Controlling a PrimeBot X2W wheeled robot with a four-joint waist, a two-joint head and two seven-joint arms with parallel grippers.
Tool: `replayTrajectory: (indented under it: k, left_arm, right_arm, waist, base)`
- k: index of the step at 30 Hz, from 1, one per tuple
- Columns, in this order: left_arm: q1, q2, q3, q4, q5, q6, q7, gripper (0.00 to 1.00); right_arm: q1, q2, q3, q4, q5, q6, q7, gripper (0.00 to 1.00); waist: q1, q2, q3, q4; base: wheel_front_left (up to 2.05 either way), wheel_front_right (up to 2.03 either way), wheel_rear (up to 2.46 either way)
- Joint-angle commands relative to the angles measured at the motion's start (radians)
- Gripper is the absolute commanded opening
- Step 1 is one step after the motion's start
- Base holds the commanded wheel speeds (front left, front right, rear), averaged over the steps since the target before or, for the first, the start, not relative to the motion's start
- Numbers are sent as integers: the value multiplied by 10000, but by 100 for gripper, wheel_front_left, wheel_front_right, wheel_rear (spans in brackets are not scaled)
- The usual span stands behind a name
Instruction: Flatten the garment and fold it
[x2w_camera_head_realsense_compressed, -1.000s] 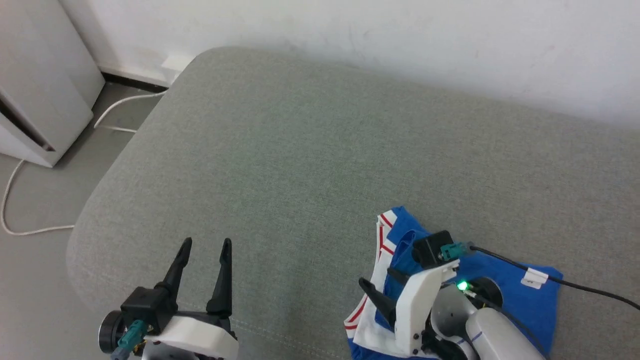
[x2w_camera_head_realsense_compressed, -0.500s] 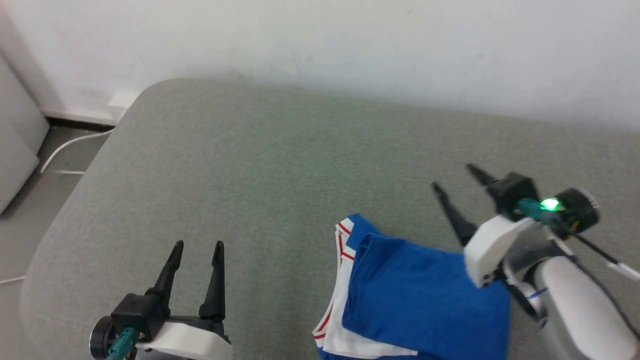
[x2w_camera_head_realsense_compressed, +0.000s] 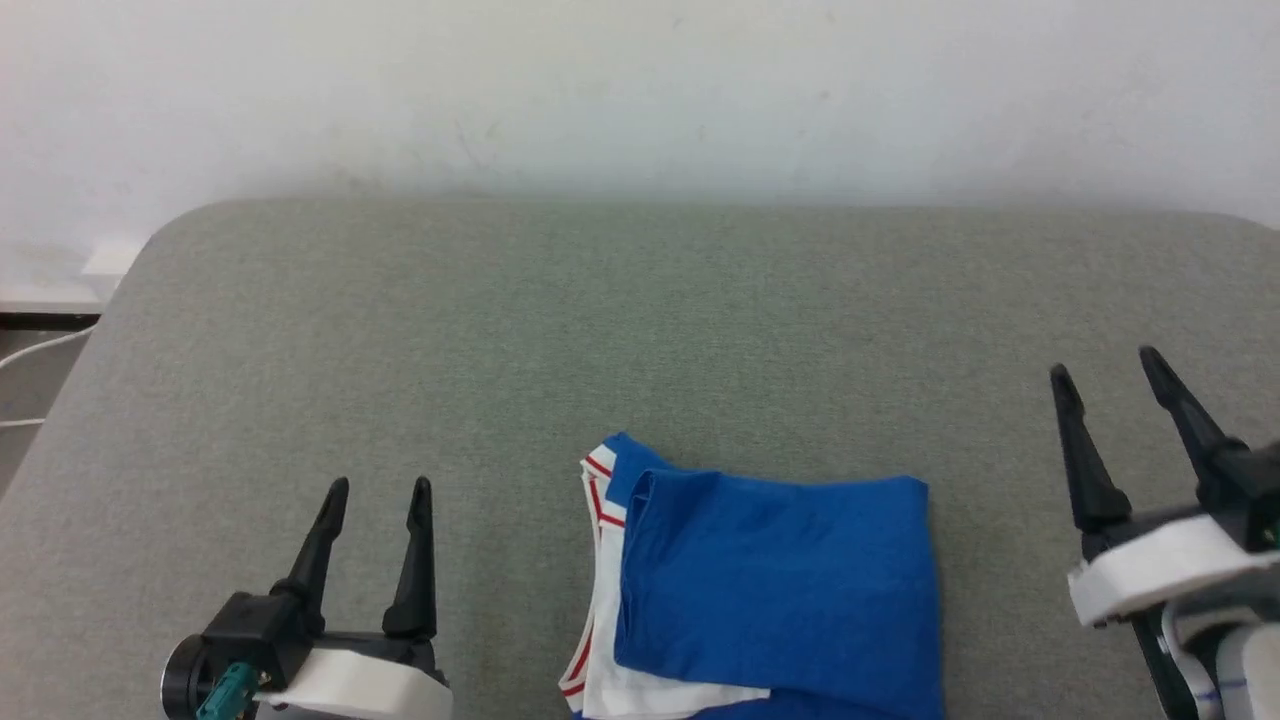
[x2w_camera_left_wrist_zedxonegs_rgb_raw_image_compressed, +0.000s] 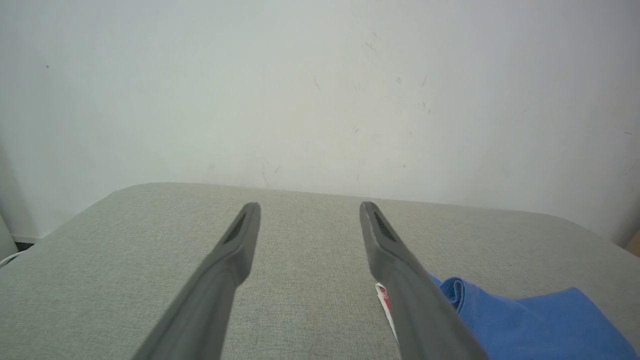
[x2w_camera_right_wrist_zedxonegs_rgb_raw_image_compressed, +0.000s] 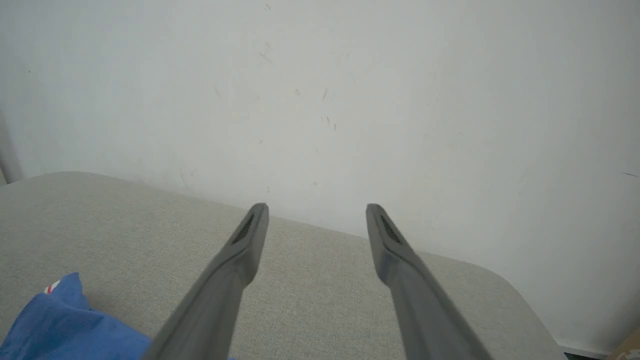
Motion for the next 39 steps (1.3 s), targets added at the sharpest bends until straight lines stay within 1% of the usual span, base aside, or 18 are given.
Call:
replayTrajectory:
  k: [1, 4, 8, 13, 16, 19, 20, 21, 23, 25, 27, 30, 32, 36, 39]
  left_arm:
    - [113, -39, 4, -25, 78, -67, -47, 100]
    - [156, -40, 19, -33, 135, -67, -47, 100]
    - [202, -41, 77, -53, 250, -67, -47, 100]
    - [145, -43, -39, -196, 419, -67, -47, 100]
    - [64, -44, -83, -239, 443, -67, -47, 100]
    - [-35, -45, -130, -243, 427, -67, -47, 100]
    - [-35, -45, -130, -243, 427, -67, -47, 100]
    - [-85, -45, -160, -235, 407, -67, -47, 100]
    - [-174, -45, -213, -174, 357, -67, -47, 100]
    - [-266, -9, -305, -58, 344, -67, -47, 100]
    - [-411, 15, -368, 11, 315, -67, -47, 100]
    - [-621, 35, -480, 109, 290, -67, -47, 100]
    - [-746, 34, -558, 161, 274, -67, -47, 100]
    - [-934, 33, -676, 256, 250, -67, -47, 100]
    - [-1024, 33, -689, 292, 245, -67, -47, 100]
  right_arm:
    - [324, 219, -168, -219, -80, -9, -133, 100]
    - [1002, 839, -497, -681, -231, -9, -291, 100]
    - [1643, 1315, -616, -1049, -387, -9, -461, 100]
    - [1974, 1488, -493, -1228, -345, -9, -334, 100]
    - [2065, 1513, -478, -1293, -206, -9, 85, 100]
    - [2093, 1485, -316, -1296, 292, -9, 1102, 100]
    - [2093, 1485, -316, -1296, 292, -9, 1102, 100]
    - [2062, 1319, -141, -1277, 496, -9, 1507, 100]
    - [1956, 1151, 76, -1241, 1269, -9, 2297, 100]
    - [1810, 792, 299, -1120, 1890, -9, 3211, 100]
    - [1603, 643, 346, -929, 2667, -9, 4155, 100]
    - [1274, 656, 189, -453, 3750, -9, 5656, 100]
    - [997, 680, 47, -158, 4244, -9, 6443, 100]
    - [486, 796, -128, 533, 4616, -9, 7257, 100]
    - [230, 864, 81, 1057, 4675, -9, 7573, 100]
  waist:
    - [0, -1, 60, -197]
    - [0, -1, 78, -260]
    - [0, -1, 135, -317]
    - [0, -1, 265, -281]
    - [0, -1, 443, -250]
    - [0, -1, 700, -221]
    - [0, -1, 700, -221]
    - [0, -1, 803, -204]
    - [0, -1, 1002, -166]
    - [0, -1, 1215, -109]
    - [0, -1, 1427, -25]
    - [0, -1, 1690, 140]
    - [0, -1, 1850, 282]
    - [0, -1, 2081, 557]
    - [0, -1, 2206, 744]
  base:
    - [0, 0, 0]
    - [0, 0, 0]
    - [0, 0, 0]
    - [0, 0, 0]
    - [0, 0, 0]
    - [0, 0, 0]
    - [0, 0, 0]
    - [0, 0, 0]
    - [0, 0, 0]
    - [0, 0, 0]
    - [0, 0, 0]
    - [0, 0, 0]
    - [0, 0, 0]
    - [0, 0, 0]
    - [0, 0, 0]
